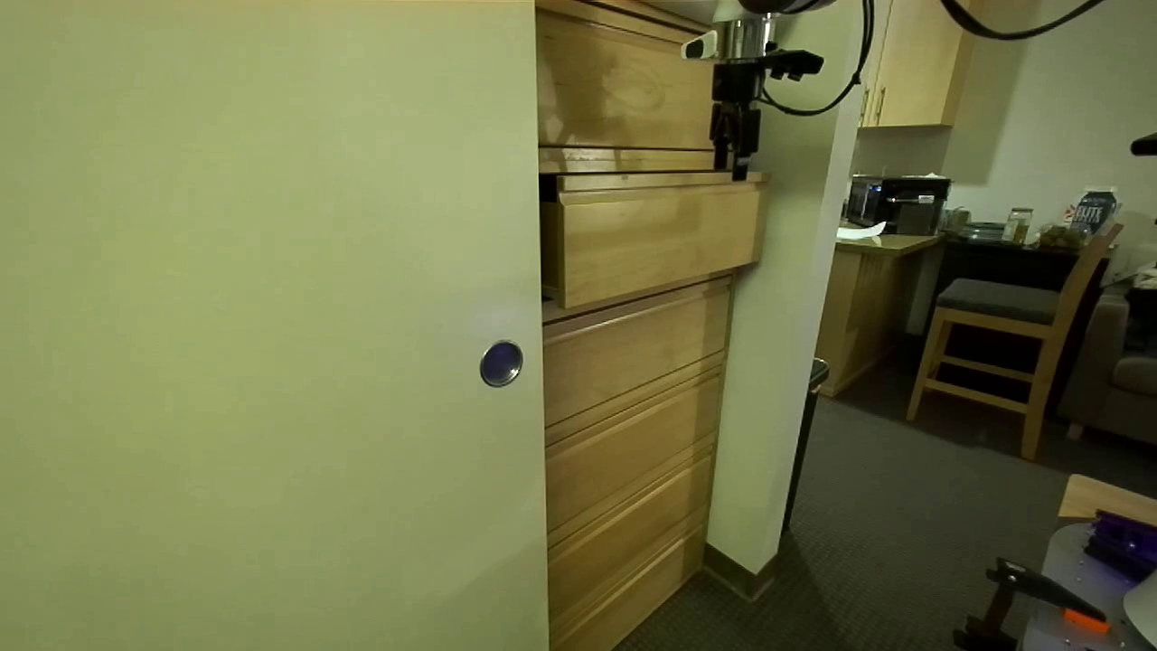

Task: Open the second drawer

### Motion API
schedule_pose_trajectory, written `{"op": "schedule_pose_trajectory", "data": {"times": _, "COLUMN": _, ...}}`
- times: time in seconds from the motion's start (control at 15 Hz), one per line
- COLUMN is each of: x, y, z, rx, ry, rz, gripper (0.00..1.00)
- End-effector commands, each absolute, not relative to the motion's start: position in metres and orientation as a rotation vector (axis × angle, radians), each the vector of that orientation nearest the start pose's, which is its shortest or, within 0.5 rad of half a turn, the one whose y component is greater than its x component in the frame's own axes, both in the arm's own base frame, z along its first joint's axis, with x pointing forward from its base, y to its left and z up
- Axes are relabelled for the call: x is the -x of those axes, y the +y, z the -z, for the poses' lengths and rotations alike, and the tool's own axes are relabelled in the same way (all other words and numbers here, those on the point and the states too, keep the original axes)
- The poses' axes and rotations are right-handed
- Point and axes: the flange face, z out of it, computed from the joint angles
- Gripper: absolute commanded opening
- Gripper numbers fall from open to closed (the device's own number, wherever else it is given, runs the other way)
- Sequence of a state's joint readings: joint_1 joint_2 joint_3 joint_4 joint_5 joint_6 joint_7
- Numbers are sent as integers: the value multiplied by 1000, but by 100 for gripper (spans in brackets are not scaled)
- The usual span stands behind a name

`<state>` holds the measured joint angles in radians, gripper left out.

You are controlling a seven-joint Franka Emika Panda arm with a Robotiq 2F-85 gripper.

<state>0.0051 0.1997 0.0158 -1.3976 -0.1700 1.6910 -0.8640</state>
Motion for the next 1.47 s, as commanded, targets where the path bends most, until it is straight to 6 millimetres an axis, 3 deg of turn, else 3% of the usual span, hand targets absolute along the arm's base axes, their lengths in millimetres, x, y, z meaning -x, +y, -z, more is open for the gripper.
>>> {"op": "schedule_pose_trajectory", "data": {"times": 0.0, "x": -641, "y": -4, "z": -608, "rx": 2972, "ry": -1622, "rz": 79, "gripper": 100}}
{"op": "schedule_pose_trajectory", "data": {"times": 0.6, "x": -657, "y": 4, "z": -613, "rx": 2886, "ry": -1860, "rz": 194, "gripper": 100}}
{"op": "schedule_pose_trajectory", "data": {"times": 1.4, "x": -692, "y": 9, "z": -593, "rx": 2909, "ry": -1923, "rz": 271, "gripper": 100}}
